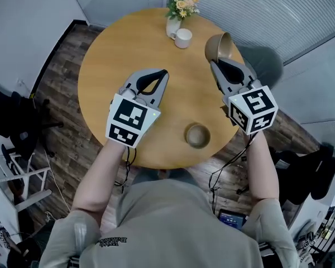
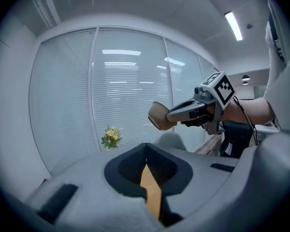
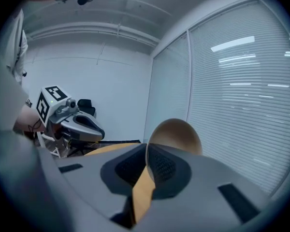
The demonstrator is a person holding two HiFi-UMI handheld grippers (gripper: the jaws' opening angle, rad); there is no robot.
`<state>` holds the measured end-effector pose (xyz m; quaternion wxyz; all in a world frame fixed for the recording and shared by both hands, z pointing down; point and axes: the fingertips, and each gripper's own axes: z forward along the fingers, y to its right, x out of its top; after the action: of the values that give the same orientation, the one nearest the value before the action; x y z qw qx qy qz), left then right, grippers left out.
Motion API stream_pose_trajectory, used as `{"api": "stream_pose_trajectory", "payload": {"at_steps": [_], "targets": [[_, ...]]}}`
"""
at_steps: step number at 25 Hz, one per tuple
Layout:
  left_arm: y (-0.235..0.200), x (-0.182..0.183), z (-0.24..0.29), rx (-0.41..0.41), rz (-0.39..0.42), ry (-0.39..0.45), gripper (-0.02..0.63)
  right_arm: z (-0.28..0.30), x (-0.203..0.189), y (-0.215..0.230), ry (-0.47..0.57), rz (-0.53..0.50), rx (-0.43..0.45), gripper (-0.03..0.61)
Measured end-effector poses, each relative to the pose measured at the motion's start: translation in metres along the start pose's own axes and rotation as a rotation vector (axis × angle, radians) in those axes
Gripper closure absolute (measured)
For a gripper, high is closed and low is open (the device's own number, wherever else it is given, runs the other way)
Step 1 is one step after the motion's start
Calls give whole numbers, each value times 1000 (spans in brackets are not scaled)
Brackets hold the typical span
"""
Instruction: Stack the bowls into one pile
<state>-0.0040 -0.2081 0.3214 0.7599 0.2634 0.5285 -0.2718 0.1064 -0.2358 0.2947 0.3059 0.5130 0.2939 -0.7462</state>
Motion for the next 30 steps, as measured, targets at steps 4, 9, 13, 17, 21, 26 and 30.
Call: {"api": "stream_pose_trajectory", "payload": {"at_steps": [4,9,13,17,21,26,30], "targets": [[7,22,-25,2,21,55,592,-23,23,-19,46,-30,-1,543],[13,37,-43,8,53,91,593,-50,45,-34,109,1,-10,544],[20,42,-59,3,56,115,592,-69,60,-49,156,-4,-21,543],[27,46,-74,9,65,130,594,-83,62,-60,178,24,-21,543],[35,37,-81,4,51,115,592,-94,54,-66,175,65,-22,543],[44,23,-85,0,36,91,593,-102,30,-72,135,105,-14,543],[43,17,-84,-3,22,80,594,-103,20,-74,102,81,-13,543]]}}
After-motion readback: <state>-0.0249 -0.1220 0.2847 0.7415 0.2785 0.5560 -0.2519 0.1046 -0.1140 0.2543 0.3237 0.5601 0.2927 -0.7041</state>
